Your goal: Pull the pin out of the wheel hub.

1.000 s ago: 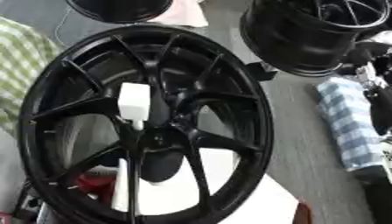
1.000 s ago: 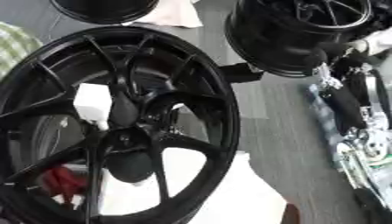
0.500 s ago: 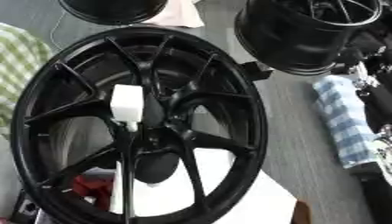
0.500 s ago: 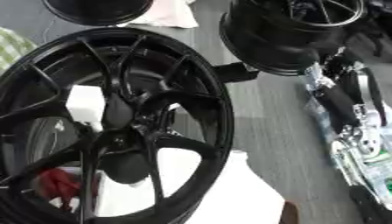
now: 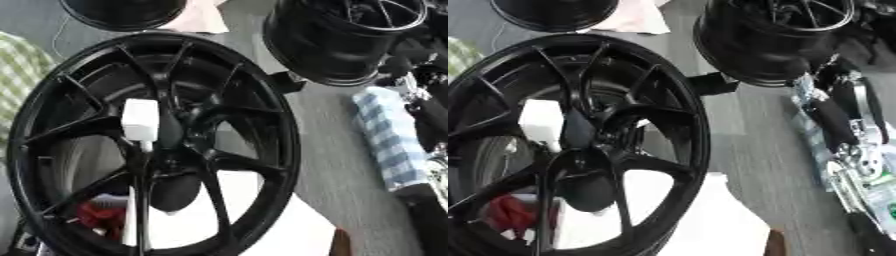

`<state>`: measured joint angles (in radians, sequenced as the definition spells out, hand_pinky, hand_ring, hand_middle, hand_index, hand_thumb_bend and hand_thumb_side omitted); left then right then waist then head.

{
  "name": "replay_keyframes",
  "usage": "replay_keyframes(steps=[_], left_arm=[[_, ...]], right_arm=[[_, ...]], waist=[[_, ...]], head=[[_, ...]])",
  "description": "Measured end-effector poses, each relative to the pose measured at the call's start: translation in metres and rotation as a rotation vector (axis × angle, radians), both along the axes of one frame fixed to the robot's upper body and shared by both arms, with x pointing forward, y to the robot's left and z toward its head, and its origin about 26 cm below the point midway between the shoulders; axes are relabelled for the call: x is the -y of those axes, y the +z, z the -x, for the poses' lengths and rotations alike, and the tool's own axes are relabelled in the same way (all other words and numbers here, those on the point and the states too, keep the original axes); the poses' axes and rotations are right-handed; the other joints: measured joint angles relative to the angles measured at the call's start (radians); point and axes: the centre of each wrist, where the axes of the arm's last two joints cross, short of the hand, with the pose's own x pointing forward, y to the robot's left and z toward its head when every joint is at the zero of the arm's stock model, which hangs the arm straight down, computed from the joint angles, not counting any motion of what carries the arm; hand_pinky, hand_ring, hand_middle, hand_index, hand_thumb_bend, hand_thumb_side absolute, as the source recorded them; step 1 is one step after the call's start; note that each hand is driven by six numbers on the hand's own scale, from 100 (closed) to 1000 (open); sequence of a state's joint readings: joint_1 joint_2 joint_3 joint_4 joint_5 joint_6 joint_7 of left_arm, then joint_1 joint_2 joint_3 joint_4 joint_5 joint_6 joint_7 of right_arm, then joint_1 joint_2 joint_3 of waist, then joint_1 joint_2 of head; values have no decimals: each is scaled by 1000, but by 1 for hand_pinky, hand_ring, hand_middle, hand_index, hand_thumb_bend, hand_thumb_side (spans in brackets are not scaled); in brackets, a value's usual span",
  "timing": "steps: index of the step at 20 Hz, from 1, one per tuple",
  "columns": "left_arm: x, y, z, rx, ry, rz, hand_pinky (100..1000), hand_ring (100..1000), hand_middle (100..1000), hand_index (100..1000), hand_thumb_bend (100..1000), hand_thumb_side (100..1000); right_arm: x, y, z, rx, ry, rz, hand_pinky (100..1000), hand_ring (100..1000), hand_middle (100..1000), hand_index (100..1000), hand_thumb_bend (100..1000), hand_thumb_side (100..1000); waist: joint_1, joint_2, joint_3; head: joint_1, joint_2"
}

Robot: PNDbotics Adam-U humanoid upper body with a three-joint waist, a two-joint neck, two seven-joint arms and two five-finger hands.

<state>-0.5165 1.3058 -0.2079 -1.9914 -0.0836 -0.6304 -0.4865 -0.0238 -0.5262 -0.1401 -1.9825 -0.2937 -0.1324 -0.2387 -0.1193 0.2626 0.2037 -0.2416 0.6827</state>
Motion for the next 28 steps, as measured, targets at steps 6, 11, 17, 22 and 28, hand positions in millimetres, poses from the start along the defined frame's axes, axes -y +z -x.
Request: replay_keyframes(steps=[6,11,17,22,28], left_arm=[[9,1,-2,-18,-4,-23,880,768,680,828,100,626],[24,11,-3,-43,-16,-9,889,757,668,826,100,629],[42,21,-4,-97,-39,10,895,755,668,827,100,644],[56,36,-2,-116,-64,25,897,757,673,830,100,648],[74,35,-5,-123,-65,7,900,772,692,840,100,696]], right_arm=[[-1,1,-1,-6,13,8,615,676,599,672,269,369],[-3,2,-2,-6,27,9,615,676,600,672,270,368],[-3,3,-2,-10,33,16,614,676,600,672,271,367],[-4,5,-4,-4,40,14,614,677,600,672,274,366],[-5,7,-5,2,44,10,614,677,601,672,274,366]], waist=[[6,0,-13],[13,-3,-19],[19,-3,-23],[31,-3,-32],[38,-3,-38]], head=[[-3,-2],[1,-8],[4,-10],[20,-16],[34,-23]])
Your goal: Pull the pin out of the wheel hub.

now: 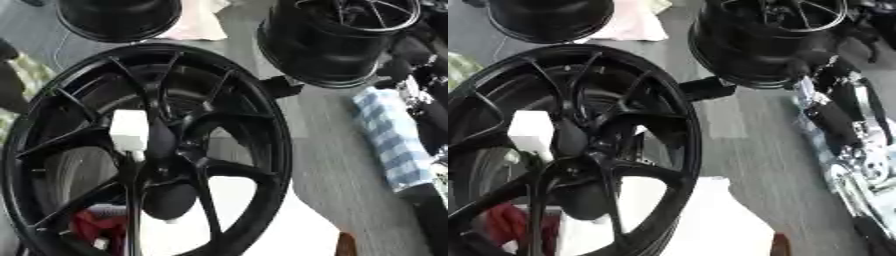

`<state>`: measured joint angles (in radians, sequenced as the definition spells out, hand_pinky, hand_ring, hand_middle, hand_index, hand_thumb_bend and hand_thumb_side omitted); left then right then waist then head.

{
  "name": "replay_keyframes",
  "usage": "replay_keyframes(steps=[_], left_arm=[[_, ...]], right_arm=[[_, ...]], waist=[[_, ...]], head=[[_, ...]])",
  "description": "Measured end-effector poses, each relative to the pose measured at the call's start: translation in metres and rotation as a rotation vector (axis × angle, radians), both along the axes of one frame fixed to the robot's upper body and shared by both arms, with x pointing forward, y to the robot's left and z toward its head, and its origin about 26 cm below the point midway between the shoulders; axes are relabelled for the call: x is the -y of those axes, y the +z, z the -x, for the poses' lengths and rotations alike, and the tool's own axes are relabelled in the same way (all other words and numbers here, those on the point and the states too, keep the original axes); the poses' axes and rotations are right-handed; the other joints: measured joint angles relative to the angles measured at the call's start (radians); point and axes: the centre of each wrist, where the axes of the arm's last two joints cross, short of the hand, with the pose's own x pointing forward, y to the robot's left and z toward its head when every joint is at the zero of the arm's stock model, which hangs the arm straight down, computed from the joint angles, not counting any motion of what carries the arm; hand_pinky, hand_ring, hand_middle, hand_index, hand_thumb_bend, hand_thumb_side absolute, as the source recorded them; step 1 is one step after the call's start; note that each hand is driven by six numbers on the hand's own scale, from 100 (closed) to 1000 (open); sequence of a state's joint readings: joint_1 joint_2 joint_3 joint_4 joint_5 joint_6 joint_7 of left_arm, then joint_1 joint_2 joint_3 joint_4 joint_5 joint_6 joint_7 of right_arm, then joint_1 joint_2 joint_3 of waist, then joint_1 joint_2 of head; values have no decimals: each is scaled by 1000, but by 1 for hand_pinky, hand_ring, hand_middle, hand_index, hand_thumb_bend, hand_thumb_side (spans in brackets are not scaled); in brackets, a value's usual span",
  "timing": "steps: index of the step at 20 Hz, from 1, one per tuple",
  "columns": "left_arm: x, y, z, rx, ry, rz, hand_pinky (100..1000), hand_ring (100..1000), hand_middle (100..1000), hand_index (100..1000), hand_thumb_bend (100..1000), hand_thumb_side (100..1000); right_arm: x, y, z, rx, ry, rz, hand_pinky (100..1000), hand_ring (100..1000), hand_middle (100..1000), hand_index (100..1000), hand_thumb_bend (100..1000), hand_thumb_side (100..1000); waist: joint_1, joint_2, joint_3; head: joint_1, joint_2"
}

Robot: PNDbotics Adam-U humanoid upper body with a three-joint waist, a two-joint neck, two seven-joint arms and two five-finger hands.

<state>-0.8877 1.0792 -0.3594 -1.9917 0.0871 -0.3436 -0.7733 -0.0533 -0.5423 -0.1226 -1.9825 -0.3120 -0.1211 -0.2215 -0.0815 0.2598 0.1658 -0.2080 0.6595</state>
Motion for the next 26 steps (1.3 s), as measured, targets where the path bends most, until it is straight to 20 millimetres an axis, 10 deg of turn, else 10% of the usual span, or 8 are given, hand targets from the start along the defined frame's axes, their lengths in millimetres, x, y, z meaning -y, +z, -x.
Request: replay_keyframes(steps=[16,26], left_arm=[[50,-4,-2,-49,6,-62,972,821,750,912,100,870],[57,-9,-3,-66,152,-63,1000,837,737,909,320,917]], right_arm=[[-1,2,-1,-5,-1,-6,614,678,601,672,270,368],[-1,2,-1,-9,-3,-10,614,677,602,672,269,369]], waist=[[7,0,3],[14,4,-1]], head=[[-8,16],[-15,29]])
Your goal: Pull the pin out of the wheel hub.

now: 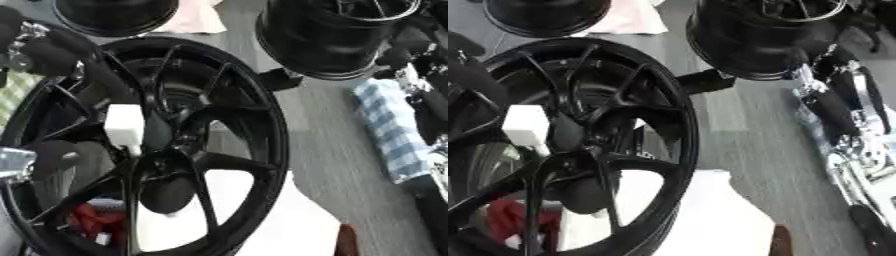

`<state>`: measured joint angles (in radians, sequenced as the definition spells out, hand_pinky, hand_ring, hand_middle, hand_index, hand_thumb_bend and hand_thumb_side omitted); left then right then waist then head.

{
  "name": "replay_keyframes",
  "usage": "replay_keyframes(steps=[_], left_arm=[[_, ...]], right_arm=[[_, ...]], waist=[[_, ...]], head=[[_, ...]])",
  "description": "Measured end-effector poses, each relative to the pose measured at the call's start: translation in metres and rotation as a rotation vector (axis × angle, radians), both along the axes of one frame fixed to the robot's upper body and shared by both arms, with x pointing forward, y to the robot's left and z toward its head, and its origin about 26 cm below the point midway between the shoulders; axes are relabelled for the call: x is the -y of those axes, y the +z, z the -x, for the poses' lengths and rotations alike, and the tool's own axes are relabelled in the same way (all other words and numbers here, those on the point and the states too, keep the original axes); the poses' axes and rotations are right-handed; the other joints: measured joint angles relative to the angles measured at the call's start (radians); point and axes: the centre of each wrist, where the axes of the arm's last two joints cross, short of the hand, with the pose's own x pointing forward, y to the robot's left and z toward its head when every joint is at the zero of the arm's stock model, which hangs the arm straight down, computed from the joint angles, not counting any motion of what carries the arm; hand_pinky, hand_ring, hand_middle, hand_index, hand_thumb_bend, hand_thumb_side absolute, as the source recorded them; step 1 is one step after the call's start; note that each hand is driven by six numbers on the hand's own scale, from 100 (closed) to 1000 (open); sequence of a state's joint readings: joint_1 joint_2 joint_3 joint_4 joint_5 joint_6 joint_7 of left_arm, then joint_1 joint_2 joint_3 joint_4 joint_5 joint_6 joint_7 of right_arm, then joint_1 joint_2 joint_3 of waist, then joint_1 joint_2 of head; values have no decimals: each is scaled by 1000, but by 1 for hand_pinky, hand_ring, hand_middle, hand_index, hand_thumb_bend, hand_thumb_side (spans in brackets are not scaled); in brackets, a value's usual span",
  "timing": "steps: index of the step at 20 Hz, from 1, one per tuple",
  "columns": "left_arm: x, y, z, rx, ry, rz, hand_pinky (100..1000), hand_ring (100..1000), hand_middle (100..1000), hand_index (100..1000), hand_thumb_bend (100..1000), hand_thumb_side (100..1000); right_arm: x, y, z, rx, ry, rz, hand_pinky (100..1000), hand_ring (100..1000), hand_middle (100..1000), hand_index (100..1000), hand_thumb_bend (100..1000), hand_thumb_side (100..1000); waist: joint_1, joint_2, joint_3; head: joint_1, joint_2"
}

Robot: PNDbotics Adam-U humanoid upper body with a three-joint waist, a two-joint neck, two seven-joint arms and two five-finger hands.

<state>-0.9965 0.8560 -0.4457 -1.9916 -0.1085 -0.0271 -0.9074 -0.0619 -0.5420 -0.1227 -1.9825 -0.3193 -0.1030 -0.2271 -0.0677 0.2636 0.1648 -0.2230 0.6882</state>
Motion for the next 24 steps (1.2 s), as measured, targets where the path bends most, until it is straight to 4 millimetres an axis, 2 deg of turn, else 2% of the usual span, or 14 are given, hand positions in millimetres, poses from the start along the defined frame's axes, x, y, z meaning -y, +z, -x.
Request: replay_keyframes(steps=[2,5,9,15,18,21,24], left_arm=[[1,0,0,-4,19,3,1000,837,734,914,348,943],[1,0,0,-1,40,3,1000,851,751,953,325,951],[1,-3,-6,1,65,14,1000,876,780,964,317,889],[2,-11,-23,3,139,18,1000,899,805,983,342,856],[3,-16,-31,8,168,9,1000,904,808,981,364,811],[3,-22,-38,19,191,-8,1000,915,817,981,381,691],[2,-28,-47,29,214,-31,1000,920,822,980,406,626]], right_arm=[[0,0,0,0,1,0,614,677,602,671,269,369],[0,0,0,0,1,0,614,677,602,671,268,369],[-1,1,-1,1,4,-1,614,677,603,671,268,370],[-1,2,-1,1,10,-6,614,677,603,672,267,370],[-1,2,-1,1,10,-8,614,677,603,672,267,371],[-2,2,-2,2,13,-11,614,678,604,672,265,372],[-3,3,-2,7,16,-15,614,678,604,672,265,372]], waist=[[2,2,-1],[3,2,-1],[3,3,-1],[2,9,-7],[1,10,-8],[1,14,-10],[0,15,-13]], head=[[0,4],[-1,5],[-4,5],[-3,14],[-2,14],[-1,14],[0,15]])
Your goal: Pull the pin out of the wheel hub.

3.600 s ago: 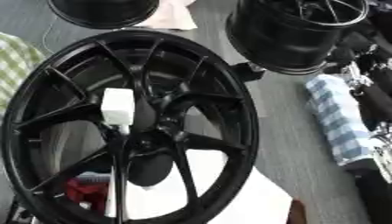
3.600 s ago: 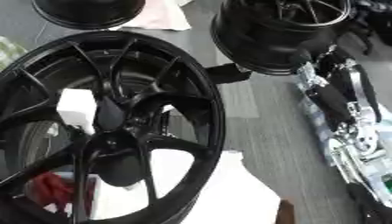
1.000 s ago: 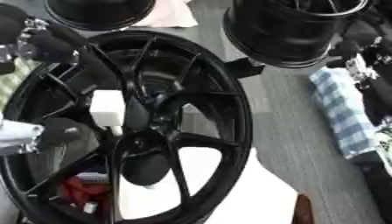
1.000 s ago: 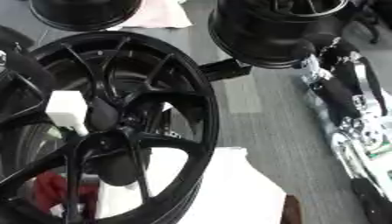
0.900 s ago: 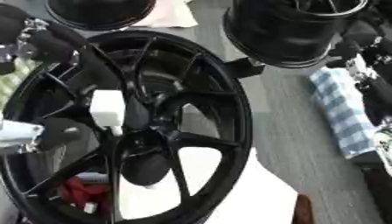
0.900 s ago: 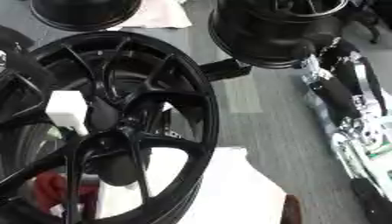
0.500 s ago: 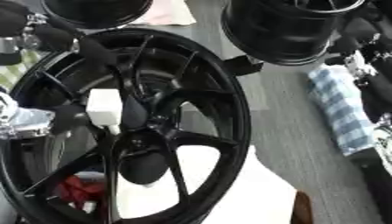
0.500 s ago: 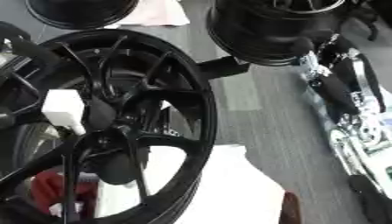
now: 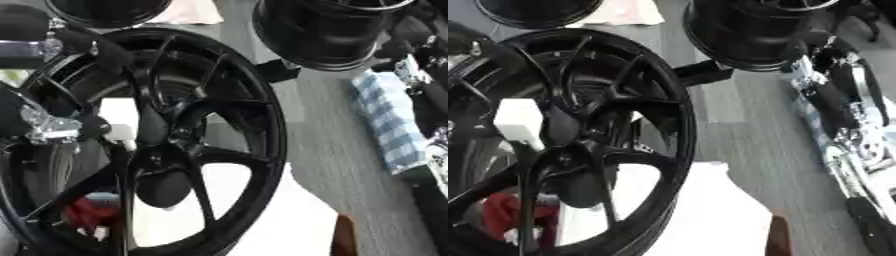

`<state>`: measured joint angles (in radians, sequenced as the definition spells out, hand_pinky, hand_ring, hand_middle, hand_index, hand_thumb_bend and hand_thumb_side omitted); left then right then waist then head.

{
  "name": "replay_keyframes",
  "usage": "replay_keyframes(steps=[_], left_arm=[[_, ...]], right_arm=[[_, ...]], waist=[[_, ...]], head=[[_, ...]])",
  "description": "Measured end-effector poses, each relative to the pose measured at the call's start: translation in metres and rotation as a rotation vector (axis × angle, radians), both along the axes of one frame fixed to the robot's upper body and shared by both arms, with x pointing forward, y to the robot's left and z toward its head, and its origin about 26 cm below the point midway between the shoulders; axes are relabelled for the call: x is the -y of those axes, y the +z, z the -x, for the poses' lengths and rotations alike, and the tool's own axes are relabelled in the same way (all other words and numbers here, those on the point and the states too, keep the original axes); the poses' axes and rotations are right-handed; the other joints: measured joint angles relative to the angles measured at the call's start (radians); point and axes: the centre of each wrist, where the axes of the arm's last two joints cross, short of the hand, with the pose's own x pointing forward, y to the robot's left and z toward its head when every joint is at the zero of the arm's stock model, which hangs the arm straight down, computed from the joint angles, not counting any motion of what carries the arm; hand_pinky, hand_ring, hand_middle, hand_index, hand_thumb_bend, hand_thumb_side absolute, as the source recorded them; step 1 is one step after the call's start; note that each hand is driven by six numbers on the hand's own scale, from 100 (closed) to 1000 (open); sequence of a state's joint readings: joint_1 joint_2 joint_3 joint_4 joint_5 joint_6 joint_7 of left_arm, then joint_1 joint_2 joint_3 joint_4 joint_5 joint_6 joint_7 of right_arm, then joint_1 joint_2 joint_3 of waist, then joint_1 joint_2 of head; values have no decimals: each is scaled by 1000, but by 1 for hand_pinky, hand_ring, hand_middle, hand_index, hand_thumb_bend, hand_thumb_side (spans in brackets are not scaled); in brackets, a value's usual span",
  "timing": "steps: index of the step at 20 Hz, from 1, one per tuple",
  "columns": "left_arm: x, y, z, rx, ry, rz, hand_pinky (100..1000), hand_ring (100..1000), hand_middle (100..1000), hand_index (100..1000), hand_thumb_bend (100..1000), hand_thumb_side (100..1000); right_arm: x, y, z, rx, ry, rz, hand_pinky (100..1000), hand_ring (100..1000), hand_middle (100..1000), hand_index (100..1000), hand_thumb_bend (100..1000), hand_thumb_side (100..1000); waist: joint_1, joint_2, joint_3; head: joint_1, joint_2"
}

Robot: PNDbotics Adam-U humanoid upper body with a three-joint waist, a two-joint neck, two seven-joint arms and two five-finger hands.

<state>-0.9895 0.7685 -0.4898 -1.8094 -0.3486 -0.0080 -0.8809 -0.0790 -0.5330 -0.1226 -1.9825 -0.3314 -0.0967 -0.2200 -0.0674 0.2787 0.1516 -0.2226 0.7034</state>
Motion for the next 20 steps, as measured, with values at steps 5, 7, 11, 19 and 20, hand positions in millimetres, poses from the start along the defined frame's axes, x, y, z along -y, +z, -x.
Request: replay_keyframes(steps=[5,7,11,19,20], left_arm=[[-4,-11,-14,16,34,-39,1000,921,821,976,434,651],[-6,-15,-20,13,44,-49,1000,917,804,974,433,674],[-9,-21,-28,8,57,-66,1000,906,786,955,450,712],[-15,-34,-41,-15,90,-77,1000,891,755,909,428,800],[-15,-35,-42,-19,89,-77,1000,888,752,907,423,814]], right_arm=[[0,1,0,2,2,-2,614,678,604,672,264,373],[-1,1,-1,4,5,-4,614,678,605,672,263,373],[-1,2,-1,6,7,-7,615,679,605,672,262,374],[-3,3,-2,15,16,-20,615,679,606,672,261,375],[-3,3,-2,15,17,-21,615,679,606,672,261,375]], waist=[[0,6,-4],[0,8,-5],[0,12,-8],[3,21,-17],[3,23,-17]], head=[[0,8],[0,8],[1,10],[4,15],[4,15]])
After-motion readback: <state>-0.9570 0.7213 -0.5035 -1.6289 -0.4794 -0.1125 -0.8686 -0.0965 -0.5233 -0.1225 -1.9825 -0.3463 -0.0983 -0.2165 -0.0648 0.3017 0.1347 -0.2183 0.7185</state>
